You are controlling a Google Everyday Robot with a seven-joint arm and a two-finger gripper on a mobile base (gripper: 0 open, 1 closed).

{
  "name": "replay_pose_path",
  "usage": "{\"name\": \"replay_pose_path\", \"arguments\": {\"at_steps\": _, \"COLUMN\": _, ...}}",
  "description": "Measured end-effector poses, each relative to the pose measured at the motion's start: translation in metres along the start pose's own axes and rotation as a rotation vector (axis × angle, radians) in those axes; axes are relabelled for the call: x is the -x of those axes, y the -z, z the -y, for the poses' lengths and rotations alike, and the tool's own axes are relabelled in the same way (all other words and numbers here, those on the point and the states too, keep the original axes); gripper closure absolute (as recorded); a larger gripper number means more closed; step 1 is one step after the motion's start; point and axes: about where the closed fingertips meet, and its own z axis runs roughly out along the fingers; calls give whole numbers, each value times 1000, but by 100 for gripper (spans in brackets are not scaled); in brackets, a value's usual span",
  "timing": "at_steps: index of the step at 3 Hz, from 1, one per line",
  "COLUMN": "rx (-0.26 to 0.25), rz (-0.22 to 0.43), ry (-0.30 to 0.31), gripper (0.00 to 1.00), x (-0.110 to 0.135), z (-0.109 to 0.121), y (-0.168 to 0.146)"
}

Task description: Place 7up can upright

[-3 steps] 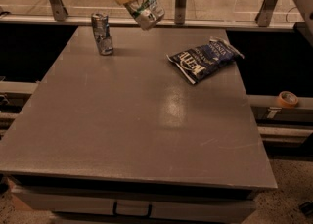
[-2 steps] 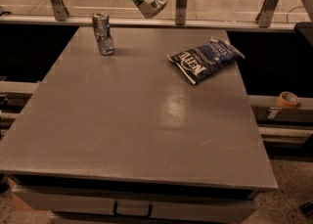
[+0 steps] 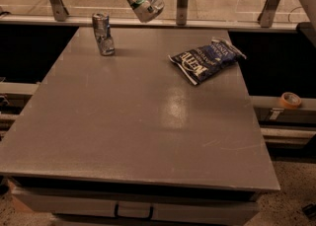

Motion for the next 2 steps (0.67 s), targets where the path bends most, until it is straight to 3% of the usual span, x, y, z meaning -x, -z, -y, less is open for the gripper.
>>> {"name": "replay_pose_path", "arguments": {"at_steps": 1, "rx": -12, "rz": 144, "ry": -44, "gripper": 100, "x": -9, "z": -27, "y": -4}}
{"name": "replay_pose_path", "arguments": {"at_steps": 2, "rx": -72, "rz": 289, "ry": -78, "gripper": 100, "x": -22, "z": -36, "y": -8}}
